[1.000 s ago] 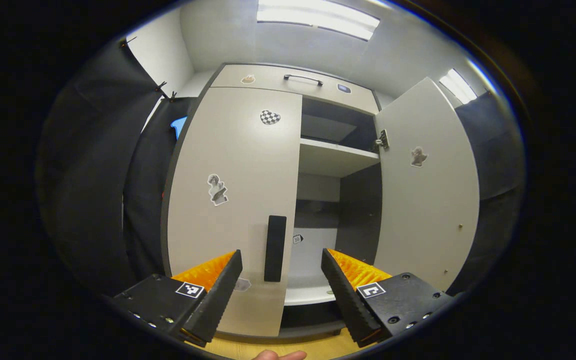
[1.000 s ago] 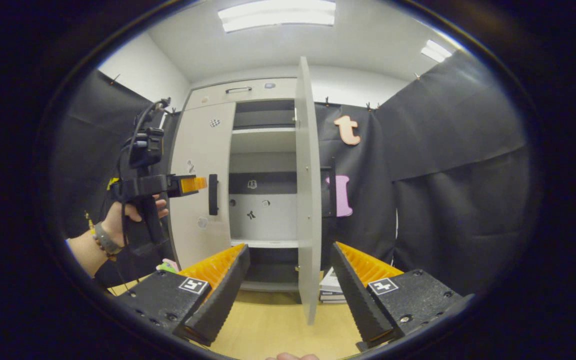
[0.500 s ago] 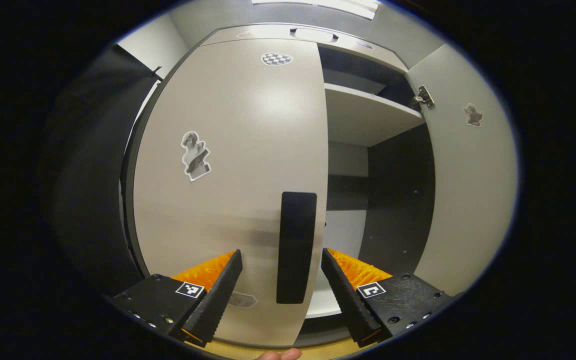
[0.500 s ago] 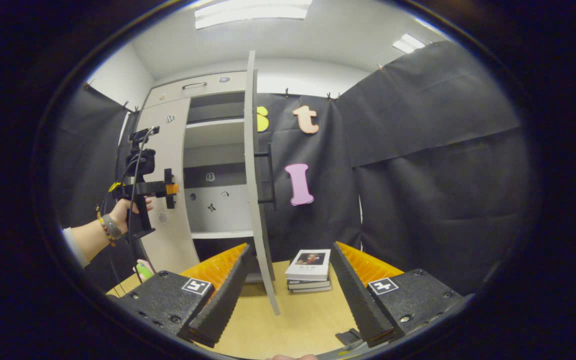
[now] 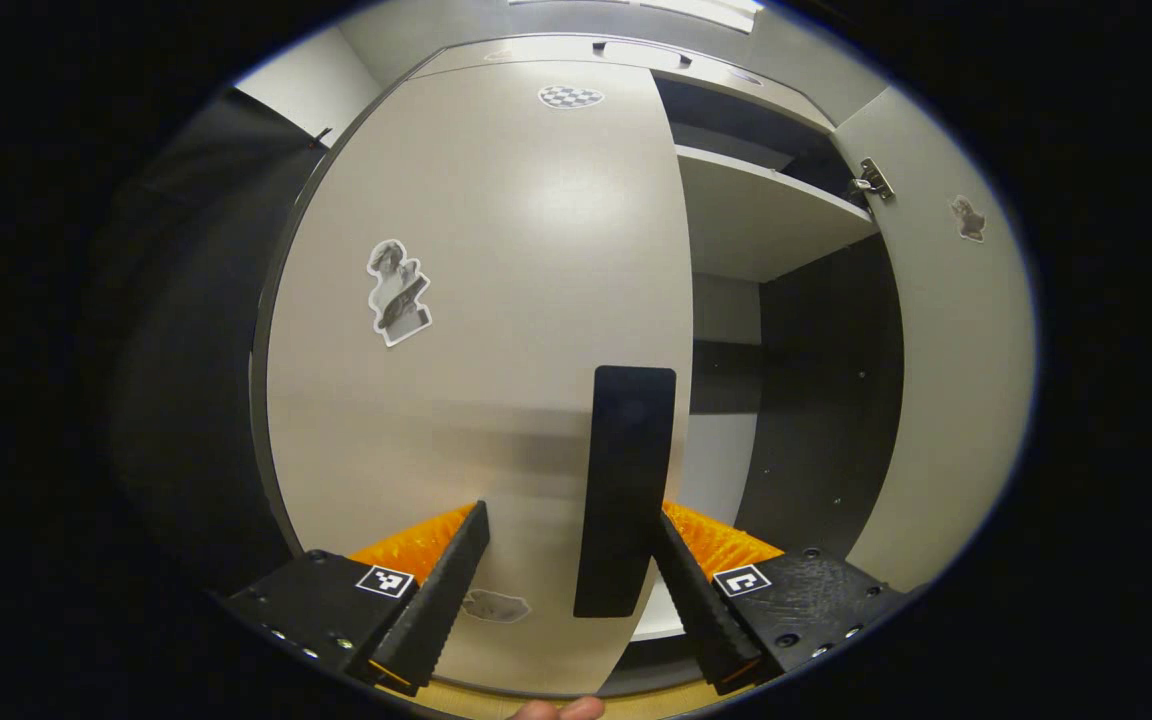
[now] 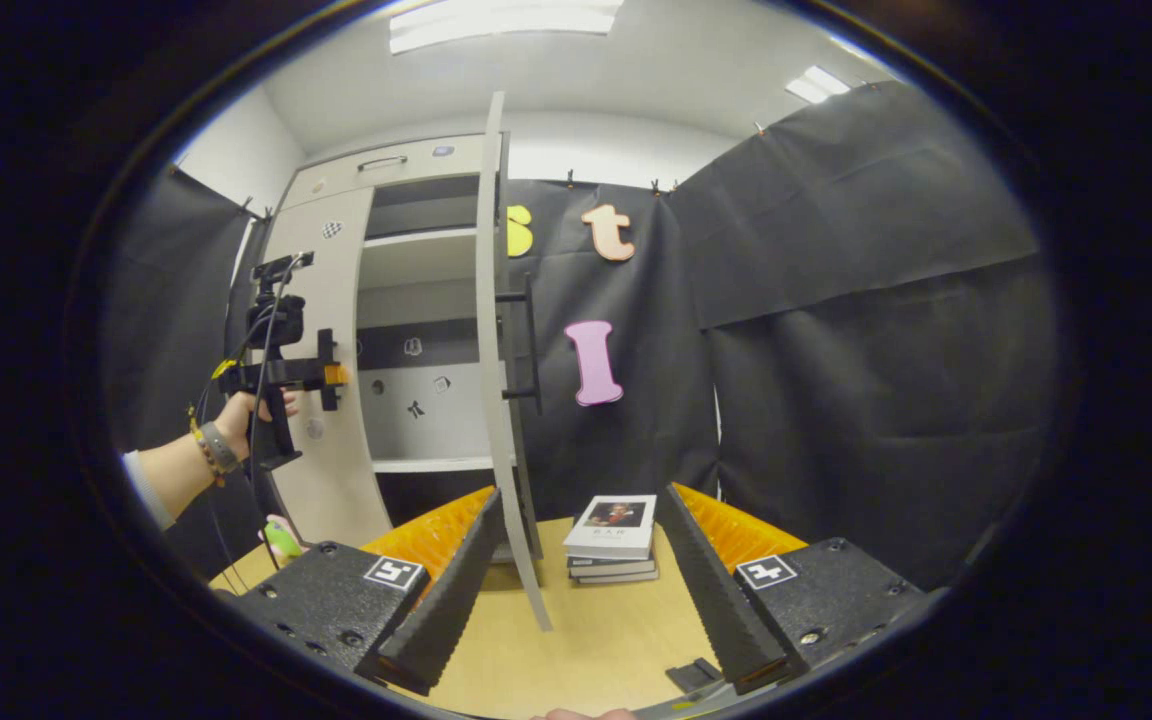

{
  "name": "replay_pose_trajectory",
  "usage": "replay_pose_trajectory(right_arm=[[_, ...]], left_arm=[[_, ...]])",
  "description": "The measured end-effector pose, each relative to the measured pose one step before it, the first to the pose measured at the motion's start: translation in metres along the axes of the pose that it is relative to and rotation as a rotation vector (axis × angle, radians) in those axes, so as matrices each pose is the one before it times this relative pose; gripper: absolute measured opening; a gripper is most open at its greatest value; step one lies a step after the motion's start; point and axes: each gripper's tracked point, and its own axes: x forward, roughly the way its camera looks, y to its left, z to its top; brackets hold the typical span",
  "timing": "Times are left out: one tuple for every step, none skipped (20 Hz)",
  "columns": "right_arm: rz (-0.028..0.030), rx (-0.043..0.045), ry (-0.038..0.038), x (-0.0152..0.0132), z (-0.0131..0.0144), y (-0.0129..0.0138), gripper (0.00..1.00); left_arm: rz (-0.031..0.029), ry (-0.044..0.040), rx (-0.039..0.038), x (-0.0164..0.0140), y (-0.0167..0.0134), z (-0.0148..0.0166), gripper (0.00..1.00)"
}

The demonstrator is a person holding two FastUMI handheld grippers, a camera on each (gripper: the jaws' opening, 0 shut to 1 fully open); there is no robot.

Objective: Open the right door of the double-door shoe cabinet with the right hand, and open the left door with the left hand.

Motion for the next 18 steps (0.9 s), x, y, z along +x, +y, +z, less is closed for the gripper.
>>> replay_pose_trajectory(right_arm=[[0.00549, -0.00295, 0.0016, 0.00113, -0.00093, 0.00201, 0.99], [0.00454, -0.00212, 0.00274, 0.0013, -0.00111, 0.00195, 0.96], [0.00487, -0.0018, 0.00422, 0.00093, -0.00182, 0.00126, 0.96], [0.0055, -0.00126, 0.00403, 0.00073, -0.00235, 0.00156, 0.99], [0.00264, -0.0007, 0.003, -0.0002, -0.00106, 0.00088, 0.99], [0.00221, -0.00018, 0.00112, -0.00022, -0.00186, 0.00051, 0.99], [-0.00264, 0.00006, 0.00009, -0.00072, -0.00083, -0.0004, 0.99], [-0.00452, 0.00092, -0.00016, -0.00148, -0.00108, -0.00168, 0.99], [-0.00384, 0.00063, 0.00299, -0.00009, -0.00145, -0.00112, 0.96], [-0.0028, 0.00127, 0.00385, -0.00017, -0.00254, -0.00115, 0.99], [-0.00178, 0.00294, 0.00212, 0.00046, -0.0005, 0.0, 0.99], [-0.00055, 0.00295, 0.00337, 0.00146, -0.00076, -0.00089, 0.96], [0.00062, 0.00252, 0.00191, 0.00062, -0.00052, 0.00061, 0.96], [0.00095, 0.00114, 0.00198, 0.00045, -0.0006, 0.00034, 0.99], [0.00385, -0.00124, 0.00234, 0.00074, -0.00086, 0.0016, 0.99], [0.00299, -0.00394, 0.0015, 0.00119, -0.00153, 0.00164, 0.96], [0.00253, -0.00571, 0.00156, 0.00103, -0.00049, 0.00198, 0.99], [0.0039, -0.00525, 0.00107, -0.00159, -0.00117, 0.00269, 0.99]], left_arm=[[0.00057, 0.00507, 0.00067, -0.00071, 0.0011, -0.00049, 0.93], [-0.00144, -0.00067, 0.00025, -0.00021, -0.00052, -0.00047, 0.92], [-0.00176, 0.00385, -0.00216, 0.00338, -0.0003, -0.00147, 0.87], [-0.00629, 0.00475, 0.00446, -0.00489, -0.00248, -0.00037, 0.84], [-0.00051, -0.00981, 0.0097, -0.00117, -0.00104, 0.00252, 0.78], [-0.01361, -0.00173, 0.00936, -0.00915, -0.00431, 0.00457, 0.75], [-0.04985, -0.001, -0.00769, 0.00511, -0.00992, -0.00505, 0.66], [-0.01308, 0.00316, -0.00605, 0.00272, -0.00627, -0.00278, 0.47], [-0.00792, -0.01036, -0.00183, 0.00542, 0.00232, 0.00181, 0.27], [-0.00834, 0.00163, -0.02389, 0.00102, 0.00093, 0.00008, 0.15], [-0.01422, -0.00426, -0.01939, -0.00001, -0.00094, -0.00048, 0.12], [0.00036, 0.00499, -0.01298, -0.00048, 0.00027, -0.00195, 0.12], [0.00025, 0.00685, 0.01066, -0.00175, -0.00018, 0.00058, 0.05], [0.00345, 0.00528, 0.00239, -0.00261, 0.00059, -0.00036, 0.05], [-0.0005, -0.00208, 0.00167, -0.00097, -0.00105, 0.00064, 0.05], [-0.00319, -0.00263, 0.01085, -0.00377, -0.00051, 0.00086, 0.05], [-0.00029, -0.0036, 0.00393, -0.00341, 0.00022, 0.00009, 0.05], [0.00424, -0.00133, 0.00369, -0.0059, 0.0005, 0.00102, 0.05]])
